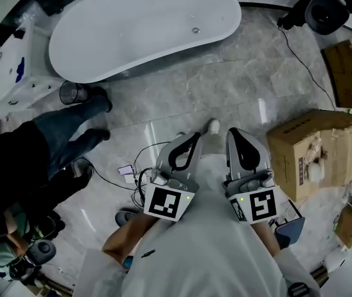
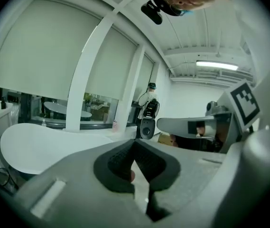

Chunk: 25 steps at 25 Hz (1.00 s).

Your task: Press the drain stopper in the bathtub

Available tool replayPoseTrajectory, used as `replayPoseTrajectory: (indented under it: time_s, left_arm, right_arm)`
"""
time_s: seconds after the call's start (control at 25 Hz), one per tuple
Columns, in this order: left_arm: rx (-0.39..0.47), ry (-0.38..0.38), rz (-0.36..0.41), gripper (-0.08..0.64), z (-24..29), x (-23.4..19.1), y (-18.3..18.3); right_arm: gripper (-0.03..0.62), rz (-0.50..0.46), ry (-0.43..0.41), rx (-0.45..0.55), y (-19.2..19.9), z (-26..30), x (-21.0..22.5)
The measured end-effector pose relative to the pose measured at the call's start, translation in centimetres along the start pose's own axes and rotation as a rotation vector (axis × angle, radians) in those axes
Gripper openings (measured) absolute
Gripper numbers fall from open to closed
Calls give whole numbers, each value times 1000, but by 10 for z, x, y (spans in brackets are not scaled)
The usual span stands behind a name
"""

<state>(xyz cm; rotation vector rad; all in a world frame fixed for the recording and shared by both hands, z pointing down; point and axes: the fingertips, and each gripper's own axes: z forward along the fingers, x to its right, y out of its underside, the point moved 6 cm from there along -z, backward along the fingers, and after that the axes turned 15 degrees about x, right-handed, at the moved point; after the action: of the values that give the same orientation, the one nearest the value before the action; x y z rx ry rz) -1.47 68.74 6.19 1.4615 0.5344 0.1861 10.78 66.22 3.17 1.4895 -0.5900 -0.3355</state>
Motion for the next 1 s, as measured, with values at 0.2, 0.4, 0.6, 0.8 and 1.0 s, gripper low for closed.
replayPoseTrajectory:
  time_s: [0.2, 0.4, 0.6, 0.8, 1.0]
  left_arm:
    - [3, 69, 40, 3, 12, 19, -3]
    - [-8, 74, 57, 3, 50, 31, 1]
    - [-11, 46, 88, 3, 100, 45, -11]
    - [-14, 18, 104, 3, 136, 56, -3]
    - [-27, 28, 98, 3, 169, 71, 7]
  right_arm:
    - [5, 46, 75, 49, -11, -8, 19]
    - [5, 32, 99, 58, -12, -14, 58]
    - [5, 47, 110, 65, -21, -1, 119]
    - [5, 50, 111, 85, -26, 3, 159]
    - [6, 59, 100, 78, -22, 2, 190]
